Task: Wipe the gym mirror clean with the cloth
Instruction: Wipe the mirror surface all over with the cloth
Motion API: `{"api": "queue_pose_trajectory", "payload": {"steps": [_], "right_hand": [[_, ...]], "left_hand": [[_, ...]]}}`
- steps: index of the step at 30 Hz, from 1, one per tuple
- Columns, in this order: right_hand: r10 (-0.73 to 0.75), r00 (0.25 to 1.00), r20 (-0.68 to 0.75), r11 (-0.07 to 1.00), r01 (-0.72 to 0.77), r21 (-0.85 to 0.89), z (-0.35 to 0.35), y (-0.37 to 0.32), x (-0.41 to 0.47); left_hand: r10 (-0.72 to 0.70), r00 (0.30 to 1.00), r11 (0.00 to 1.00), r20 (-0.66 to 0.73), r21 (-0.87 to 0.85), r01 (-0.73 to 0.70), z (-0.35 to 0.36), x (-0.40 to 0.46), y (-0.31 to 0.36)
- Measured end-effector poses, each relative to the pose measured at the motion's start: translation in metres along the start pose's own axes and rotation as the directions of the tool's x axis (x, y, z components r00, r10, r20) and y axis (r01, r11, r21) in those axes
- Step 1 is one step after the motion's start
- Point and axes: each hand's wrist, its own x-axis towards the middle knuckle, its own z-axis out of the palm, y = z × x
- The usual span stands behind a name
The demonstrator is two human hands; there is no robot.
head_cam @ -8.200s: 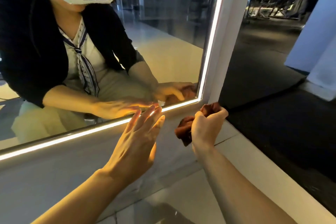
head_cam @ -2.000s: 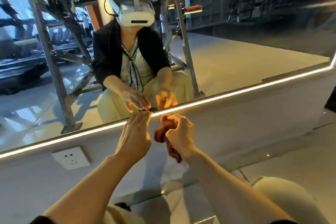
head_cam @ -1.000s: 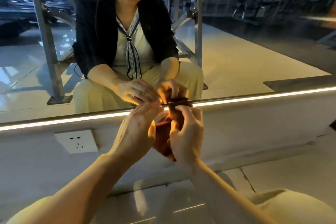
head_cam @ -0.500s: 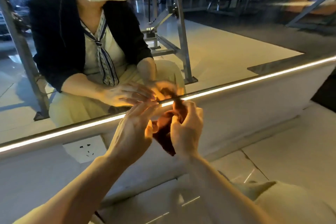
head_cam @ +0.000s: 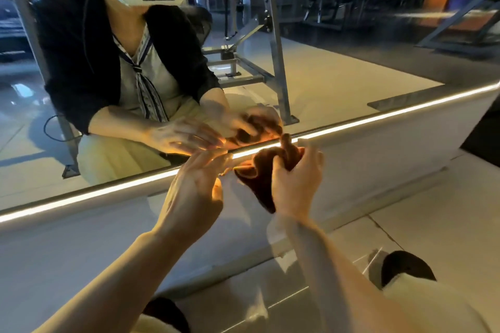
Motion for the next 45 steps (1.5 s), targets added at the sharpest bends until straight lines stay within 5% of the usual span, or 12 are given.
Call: {"api": "queue_pose_trajectory", "payload": {"steps": [3,7,11,17,24,26,30,32,35,39,43,45], "right_hand": [[0.103,0.989,-0.103,0.991,-0.093,0.099,-0.002,-0.022,0.02],[-0.104,0.99,0.096,0.992,0.11,-0.057,0.02,-0.038,-0.023],[-0.184,0.947,0.264,0.981,0.194,-0.011,0.034,-0.04,-0.053],[0.024,0.993,-0.112,0.998,-0.018,0.056,0.027,-0.039,-0.019],[-0.164,0.964,0.211,0.986,0.153,0.065,0.043,-0.048,-0.072],[-0.115,0.956,0.27,0.992,0.098,0.073,0.034,-0.048,-0.064],[0.191,0.982,-0.011,0.977,-0.189,0.101,0.02,-0.04,-0.031],[0.29,0.956,-0.038,0.955,-0.287,0.078,0.024,-0.038,-0.029],[0.147,0.98,0.137,0.989,-0.146,-0.018,0.042,-0.041,-0.062],[0.001,0.92,0.391,0.996,-0.035,0.081,0.049,-0.045,-0.102],[0.154,0.988,0.03,0.982,-0.156,0.107,0.042,-0.042,-0.067],[0.114,0.991,-0.073,0.989,-0.106,0.103,0.044,-0.034,-0.055]], "left_hand": [[-0.028,1.0,1.0,0.002,0.004,0.028,-0.015,-0.008,-0.013],[-0.128,0.989,0.991,-0.071,-0.051,0.124,-0.034,-0.012,-0.017],[-0.122,0.989,0.992,-0.086,-0.051,0.118,-0.044,-0.022,-0.013],[-0.234,0.968,0.972,-0.097,-0.031,0.232,-0.051,-0.032,-0.027],[-0.158,0.987,0.982,-0.029,0.099,0.16,-0.057,-0.036,-0.025],[-0.116,0.993,0.986,0.02,0.126,0.112,-0.063,-0.037,-0.027],[-0.099,0.995,0.977,0.004,0.188,0.096,-0.069,-0.053,-0.032],[-0.102,0.994,0.978,-0.046,0.179,0.108,-0.07,-0.068,-0.041],[-0.047,0.997,0.988,-0.068,0.147,0.057,-0.081,-0.082,-0.056],[-0.071,0.992,0.984,-0.1,0.158,0.087,-0.09,-0.074,-0.062],[-0.052,0.993,0.985,-0.104,0.157,0.068,-0.084,-0.06,-0.06],[0.011,0.995,0.987,-0.095,0.163,0.004,-0.081,-0.059,-0.062]]}}
